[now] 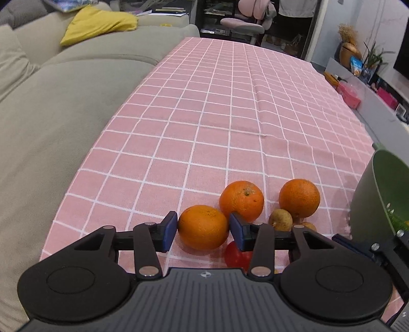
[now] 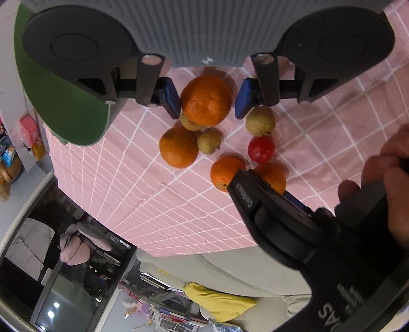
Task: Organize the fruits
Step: 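Grasp an orange with the left tool while the right tool grasps another orange, then carry both oranges over the green colander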
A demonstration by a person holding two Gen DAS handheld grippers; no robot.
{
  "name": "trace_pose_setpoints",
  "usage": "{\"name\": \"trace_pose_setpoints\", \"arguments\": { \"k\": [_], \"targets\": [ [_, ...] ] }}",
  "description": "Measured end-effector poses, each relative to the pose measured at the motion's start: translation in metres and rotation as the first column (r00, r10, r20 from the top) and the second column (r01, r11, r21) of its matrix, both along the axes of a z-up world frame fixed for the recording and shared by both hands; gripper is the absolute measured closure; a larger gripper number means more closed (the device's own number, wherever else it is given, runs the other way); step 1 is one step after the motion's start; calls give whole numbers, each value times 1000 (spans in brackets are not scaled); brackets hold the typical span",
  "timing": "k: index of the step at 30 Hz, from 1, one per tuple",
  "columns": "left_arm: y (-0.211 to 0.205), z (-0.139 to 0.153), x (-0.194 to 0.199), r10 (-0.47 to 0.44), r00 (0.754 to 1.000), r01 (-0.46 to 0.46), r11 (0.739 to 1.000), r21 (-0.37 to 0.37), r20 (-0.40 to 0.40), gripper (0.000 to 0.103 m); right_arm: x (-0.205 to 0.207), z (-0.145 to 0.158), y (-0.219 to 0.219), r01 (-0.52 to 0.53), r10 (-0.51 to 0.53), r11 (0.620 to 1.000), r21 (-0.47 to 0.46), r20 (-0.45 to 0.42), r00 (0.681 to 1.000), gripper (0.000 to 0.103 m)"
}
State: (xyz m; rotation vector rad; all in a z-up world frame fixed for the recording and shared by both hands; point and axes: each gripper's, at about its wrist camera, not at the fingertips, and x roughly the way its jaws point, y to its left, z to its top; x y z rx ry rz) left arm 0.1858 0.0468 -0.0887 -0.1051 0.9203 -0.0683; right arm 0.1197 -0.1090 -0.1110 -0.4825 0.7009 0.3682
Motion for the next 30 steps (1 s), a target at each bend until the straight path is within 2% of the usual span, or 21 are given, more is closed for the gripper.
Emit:
{"name": "trace_pose_setpoints", "arguments": {
  "k": [7, 14, 21, 30],
  "targets": [
    [8, 3, -2, 44, 999, -44, 998, -53, -7, 54, -2, 3, 4, -16, 15, 999, -33, -16, 1000, 64],
    [7, 32, -13, 39, 999, -37, 997, -74, 30, 54, -17, 19, 5, -36, 36, 998, -42, -3, 999, 65],
    [-11, 68, -33, -27, 997, 35, 994, -103, 78, 54, -38, 56, -9, -27, 27, 1000, 2, 52, 998, 65],
    [-53, 108, -52, -148, 981, 166, 976, -144, 125, 55, -56, 107, -56, 39, -51, 994, 103, 114, 992, 65]
  ]
}}
